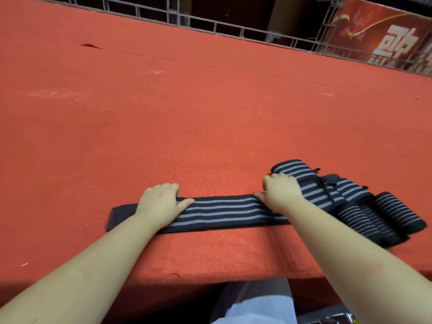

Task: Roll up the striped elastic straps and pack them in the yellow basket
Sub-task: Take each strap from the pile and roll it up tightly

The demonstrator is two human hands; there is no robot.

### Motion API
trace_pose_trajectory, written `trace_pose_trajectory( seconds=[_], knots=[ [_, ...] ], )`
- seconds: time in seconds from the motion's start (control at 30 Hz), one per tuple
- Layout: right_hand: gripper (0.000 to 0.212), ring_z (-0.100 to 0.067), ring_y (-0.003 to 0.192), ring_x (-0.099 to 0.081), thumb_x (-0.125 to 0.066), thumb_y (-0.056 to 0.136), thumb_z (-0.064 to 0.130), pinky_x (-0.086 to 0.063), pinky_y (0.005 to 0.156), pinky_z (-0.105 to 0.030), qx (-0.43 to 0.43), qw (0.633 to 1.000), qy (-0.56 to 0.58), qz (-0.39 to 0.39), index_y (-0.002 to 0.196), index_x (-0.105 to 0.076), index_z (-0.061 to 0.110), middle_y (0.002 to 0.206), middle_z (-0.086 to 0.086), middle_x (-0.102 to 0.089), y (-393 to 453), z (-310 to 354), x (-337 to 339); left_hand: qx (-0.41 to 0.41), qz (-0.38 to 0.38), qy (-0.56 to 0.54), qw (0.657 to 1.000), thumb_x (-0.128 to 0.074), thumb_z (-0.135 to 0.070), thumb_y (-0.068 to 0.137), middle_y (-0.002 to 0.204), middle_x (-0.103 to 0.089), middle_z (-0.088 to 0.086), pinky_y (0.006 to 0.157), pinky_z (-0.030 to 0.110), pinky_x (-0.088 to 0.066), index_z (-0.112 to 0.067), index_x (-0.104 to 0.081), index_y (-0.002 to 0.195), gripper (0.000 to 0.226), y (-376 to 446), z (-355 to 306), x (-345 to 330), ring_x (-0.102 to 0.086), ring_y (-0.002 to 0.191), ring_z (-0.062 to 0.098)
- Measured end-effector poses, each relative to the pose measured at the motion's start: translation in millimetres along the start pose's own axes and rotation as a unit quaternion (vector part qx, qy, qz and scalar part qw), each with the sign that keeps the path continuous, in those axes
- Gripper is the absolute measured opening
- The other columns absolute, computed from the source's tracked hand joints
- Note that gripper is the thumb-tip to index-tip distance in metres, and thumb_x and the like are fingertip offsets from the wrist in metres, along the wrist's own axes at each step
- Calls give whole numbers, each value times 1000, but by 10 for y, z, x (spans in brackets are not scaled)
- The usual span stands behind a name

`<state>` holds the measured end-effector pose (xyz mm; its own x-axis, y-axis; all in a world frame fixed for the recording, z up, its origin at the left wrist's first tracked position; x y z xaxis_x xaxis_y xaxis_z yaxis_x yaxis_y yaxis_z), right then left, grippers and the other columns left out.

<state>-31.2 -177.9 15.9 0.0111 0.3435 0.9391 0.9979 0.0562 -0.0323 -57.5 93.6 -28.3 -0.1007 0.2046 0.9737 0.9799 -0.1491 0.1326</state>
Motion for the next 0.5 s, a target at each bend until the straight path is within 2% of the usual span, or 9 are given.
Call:
trace_pose_trajectory(
  seconds=[0.1,0.17,0.23,0.3,0.4,0.5],
  knots=[
    [48,-26,115,-49,-44,91,57,-38,97,-37,57,981,184,-21,117,-54,18,120,-6,-57,-94,402,-78,-47,-6,-41,998,-47,-63,84,104,-56,-3,90,31,-37,-23,-51,99,43,-45,68,-10,-52,103,19],
    [59,-23,115,-49,-48,84,65,-38,98,-35,129,958,255,-24,121,-52,20,120,-3,-57,-181,717,-30,-71,18,-64,995,-45,-73,75,108,-54,-6,94,31,-38,-26,-53,109,58,-111,161,18,-50,107,16],
    [82,-20,117,-49,-43,69,78,-37,101,-34,198,939,282,-16,129,-47,22,123,0,-55,-268,1003,56,-94,37,-80,992,-37,-82,61,114,-53,-7,97,32,-37,-28,-51,120,81,-215,289,71,-49,110,15],
    [94,-19,119,-48,-38,61,82,-36,104,-35,243,925,291,-11,135,-43,23,126,1,-54,-308,1197,106,-114,52,-70,990,-38,-85,55,122,-50,-7,101,32,-35,-28,-45,131,95,-345,444,109,-46,115,14],
    [91,-19,123,-46,-58,68,74,-33,107,-33,294,912,286,-21,139,-42,20,132,0,-52,-329,1372,127,-125,47,-61,989,-40,-83,59,135,-44,-5,107,29,-28,-24,-38,140,100,-516,648,127,-41,125,14],
    [83,-16,134,-36,-60,77,65,-24,113,-29,295,910,291,-21,144,-37,22,145,1,-42,-356,1476,143,-109,28,-76,991,-35,-76,71,141,-44,-4,110,24,-24,-23,-40,140,87,-623,779,126,-40,130,12]
  ],
)
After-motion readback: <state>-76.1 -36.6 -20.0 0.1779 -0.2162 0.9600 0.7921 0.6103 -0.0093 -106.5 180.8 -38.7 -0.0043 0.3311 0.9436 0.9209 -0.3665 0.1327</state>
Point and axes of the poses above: each hand's wrist, its own y-axis towards the middle knuckle, its own x-axis out of the back of the hand, z = x × y, the point moved 1 cm from there along y, towards the middle knuckle
